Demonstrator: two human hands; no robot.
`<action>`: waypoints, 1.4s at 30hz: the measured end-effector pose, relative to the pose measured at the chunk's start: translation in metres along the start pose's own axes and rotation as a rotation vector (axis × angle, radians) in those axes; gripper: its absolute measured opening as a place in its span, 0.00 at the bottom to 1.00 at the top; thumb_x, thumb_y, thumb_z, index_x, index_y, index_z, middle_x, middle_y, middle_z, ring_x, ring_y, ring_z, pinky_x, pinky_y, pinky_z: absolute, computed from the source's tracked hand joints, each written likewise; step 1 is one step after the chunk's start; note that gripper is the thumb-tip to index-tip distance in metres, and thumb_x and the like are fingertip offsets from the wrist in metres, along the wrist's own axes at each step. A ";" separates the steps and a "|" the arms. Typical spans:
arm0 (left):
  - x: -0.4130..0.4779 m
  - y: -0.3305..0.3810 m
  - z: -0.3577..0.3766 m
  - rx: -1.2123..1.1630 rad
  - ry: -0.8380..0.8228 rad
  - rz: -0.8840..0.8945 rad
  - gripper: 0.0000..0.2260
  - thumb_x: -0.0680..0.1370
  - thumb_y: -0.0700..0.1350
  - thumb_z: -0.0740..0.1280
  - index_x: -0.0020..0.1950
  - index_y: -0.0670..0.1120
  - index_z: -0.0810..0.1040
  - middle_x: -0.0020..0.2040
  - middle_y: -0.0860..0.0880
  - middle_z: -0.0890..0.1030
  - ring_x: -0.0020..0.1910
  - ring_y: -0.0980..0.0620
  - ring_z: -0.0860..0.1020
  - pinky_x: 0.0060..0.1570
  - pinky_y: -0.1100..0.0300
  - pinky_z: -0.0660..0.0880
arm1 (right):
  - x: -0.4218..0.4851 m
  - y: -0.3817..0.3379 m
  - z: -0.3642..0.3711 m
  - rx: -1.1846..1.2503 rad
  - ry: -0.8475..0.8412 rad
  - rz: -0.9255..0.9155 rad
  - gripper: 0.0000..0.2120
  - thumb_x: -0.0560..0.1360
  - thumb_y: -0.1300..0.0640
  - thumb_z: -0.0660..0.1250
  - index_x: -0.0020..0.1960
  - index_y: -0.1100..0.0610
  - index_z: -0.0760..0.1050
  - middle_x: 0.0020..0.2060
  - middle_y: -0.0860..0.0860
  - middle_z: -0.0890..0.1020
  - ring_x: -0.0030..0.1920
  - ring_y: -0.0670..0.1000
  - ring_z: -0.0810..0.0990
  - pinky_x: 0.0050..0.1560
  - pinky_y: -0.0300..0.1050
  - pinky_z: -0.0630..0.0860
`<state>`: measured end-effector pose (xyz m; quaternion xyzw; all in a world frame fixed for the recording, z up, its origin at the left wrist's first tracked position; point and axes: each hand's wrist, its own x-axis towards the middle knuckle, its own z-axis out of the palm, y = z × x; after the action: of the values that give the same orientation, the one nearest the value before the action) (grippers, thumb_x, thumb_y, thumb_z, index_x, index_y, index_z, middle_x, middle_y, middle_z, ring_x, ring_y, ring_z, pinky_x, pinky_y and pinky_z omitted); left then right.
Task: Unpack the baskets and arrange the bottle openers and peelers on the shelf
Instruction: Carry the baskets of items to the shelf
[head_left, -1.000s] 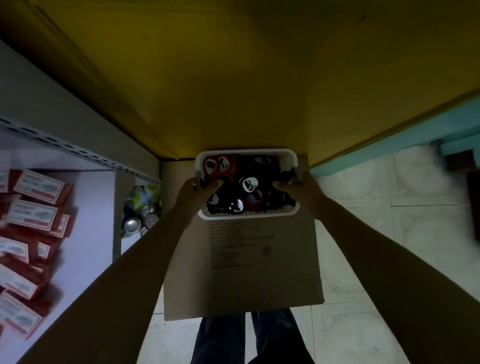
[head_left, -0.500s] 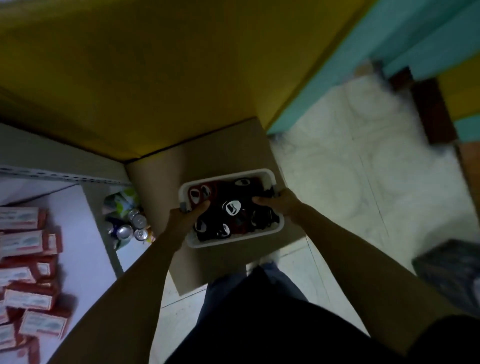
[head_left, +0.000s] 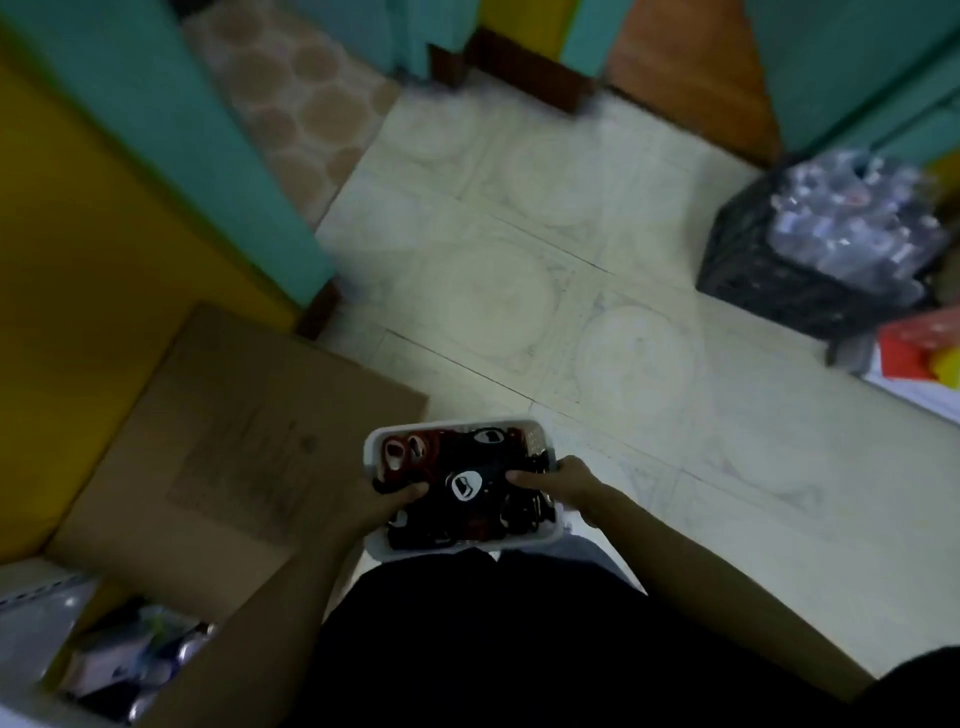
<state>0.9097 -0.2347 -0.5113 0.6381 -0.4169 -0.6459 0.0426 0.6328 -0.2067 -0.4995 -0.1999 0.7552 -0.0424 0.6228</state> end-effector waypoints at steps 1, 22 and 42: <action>-0.003 0.016 0.025 0.062 -0.013 0.019 0.09 0.67 0.54 0.76 0.44 0.56 0.80 0.39 0.56 0.84 0.37 0.66 0.79 0.39 0.68 0.76 | -0.004 0.022 -0.023 0.058 0.006 0.008 0.31 0.65 0.45 0.78 0.58 0.64 0.76 0.56 0.58 0.80 0.52 0.53 0.79 0.48 0.44 0.77; 0.093 0.288 0.466 1.056 -0.606 0.270 0.42 0.54 0.65 0.76 0.57 0.38 0.75 0.51 0.45 0.82 0.48 0.48 0.81 0.52 0.49 0.78 | -0.039 0.276 -0.269 1.464 0.638 0.307 0.15 0.63 0.57 0.80 0.38 0.62 0.75 0.37 0.54 0.80 0.35 0.50 0.79 0.27 0.37 0.76; 0.174 0.481 0.725 1.517 -0.838 0.518 0.39 0.63 0.63 0.76 0.62 0.38 0.69 0.47 0.45 0.78 0.45 0.48 0.79 0.38 0.58 0.72 | -0.027 0.269 -0.452 1.916 0.752 0.147 0.06 0.72 0.60 0.73 0.41 0.62 0.78 0.35 0.54 0.84 0.33 0.48 0.83 0.28 0.38 0.77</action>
<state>0.0250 -0.2978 -0.4808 0.0935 -0.8427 -0.3470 -0.4009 0.1368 -0.0344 -0.4589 0.4533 0.5607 -0.6480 0.2452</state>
